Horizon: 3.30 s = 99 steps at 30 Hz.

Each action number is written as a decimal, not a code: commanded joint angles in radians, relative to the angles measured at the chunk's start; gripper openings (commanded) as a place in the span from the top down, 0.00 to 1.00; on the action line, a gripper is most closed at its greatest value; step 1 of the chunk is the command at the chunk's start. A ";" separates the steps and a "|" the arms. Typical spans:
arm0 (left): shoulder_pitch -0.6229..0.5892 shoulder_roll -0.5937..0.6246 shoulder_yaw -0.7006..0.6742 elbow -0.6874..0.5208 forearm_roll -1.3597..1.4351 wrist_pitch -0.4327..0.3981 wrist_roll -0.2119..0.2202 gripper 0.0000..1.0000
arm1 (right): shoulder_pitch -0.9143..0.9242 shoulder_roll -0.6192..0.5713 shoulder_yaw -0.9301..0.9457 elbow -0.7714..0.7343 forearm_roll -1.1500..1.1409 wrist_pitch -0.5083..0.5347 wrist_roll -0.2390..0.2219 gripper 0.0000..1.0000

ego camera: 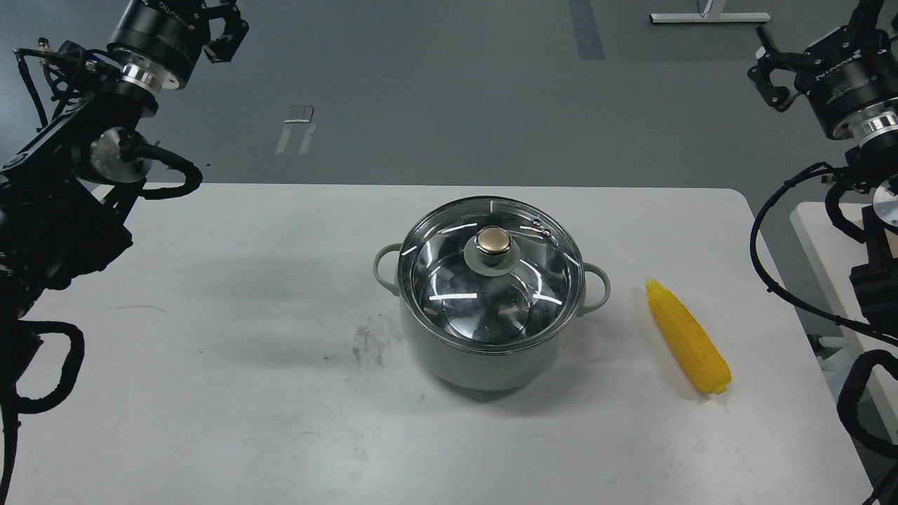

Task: Open pot and put corn in
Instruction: 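Reach the left gripper over the pot and grasp the lid knob, then lift the glass lid with the left gripper and set it down beside the pot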

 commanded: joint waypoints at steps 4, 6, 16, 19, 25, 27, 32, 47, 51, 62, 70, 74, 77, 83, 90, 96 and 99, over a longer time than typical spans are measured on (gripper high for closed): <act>-0.059 0.010 0.034 -0.083 0.160 0.000 0.007 0.03 | -0.013 0.000 0.000 -0.001 0.002 0.000 0.007 0.00; -0.079 0.039 0.036 -0.201 0.269 0.000 0.006 0.03 | -0.013 0.000 0.000 -0.001 0.002 0.000 0.007 0.00; -0.033 0.133 0.036 -0.691 0.988 0.051 -0.033 0.03 | -0.029 -0.003 0.003 -0.001 0.003 0.000 0.009 0.00; -0.022 0.124 0.037 -0.800 1.252 0.084 -0.033 0.03 | -0.027 -0.004 0.003 0.005 0.003 0.000 0.009 0.00; 0.045 0.080 0.045 -0.883 1.681 0.127 -0.042 0.08 | -0.029 -0.026 0.005 0.020 0.005 0.000 0.009 0.00; 0.062 0.066 0.089 -0.881 1.755 0.162 -0.046 0.09 | -0.029 -0.026 0.005 0.021 0.005 0.000 0.009 0.00; 0.058 0.081 0.304 -0.863 1.839 0.324 -0.046 0.11 | -0.030 -0.029 0.005 0.022 0.005 0.000 0.009 0.00; 0.065 0.061 0.410 -0.774 1.933 0.452 -0.046 0.11 | -0.047 -0.030 0.008 0.029 0.005 0.000 0.009 0.00; 0.067 0.021 0.411 -0.731 1.895 0.450 -0.046 0.14 | -0.049 -0.032 0.008 0.029 0.005 0.000 0.009 0.00; 0.067 -0.023 0.424 -0.648 1.895 0.450 -0.046 0.36 | -0.056 -0.033 0.012 0.029 0.005 0.000 0.009 0.00; 0.071 -0.023 0.421 -0.647 1.895 0.452 -0.046 0.51 | -0.061 -0.041 0.012 0.028 0.005 0.000 0.009 0.00; 0.088 -0.016 0.416 -0.651 1.896 0.455 -0.046 0.68 | -0.061 -0.043 0.012 0.028 0.005 0.000 0.009 0.00; 0.090 -0.008 0.411 -0.667 1.896 0.460 -0.046 0.73 | -0.062 -0.043 0.014 0.028 0.005 0.000 0.009 0.00; 0.076 0.035 0.398 -0.752 1.895 0.461 -0.046 0.74 | -0.069 -0.047 0.014 0.028 0.005 0.000 0.009 0.00; 0.058 0.209 0.307 -0.849 1.859 0.455 -0.046 0.74 | -0.079 -0.053 0.014 0.028 0.005 0.000 0.009 0.00; 0.097 0.499 0.272 -0.887 1.769 0.461 -0.046 0.74 | -0.090 -0.057 0.014 0.026 0.005 0.000 0.009 0.00; 0.197 0.639 0.275 -0.877 1.638 0.473 -0.046 0.74 | -0.095 -0.057 0.014 0.026 0.005 0.000 0.009 0.00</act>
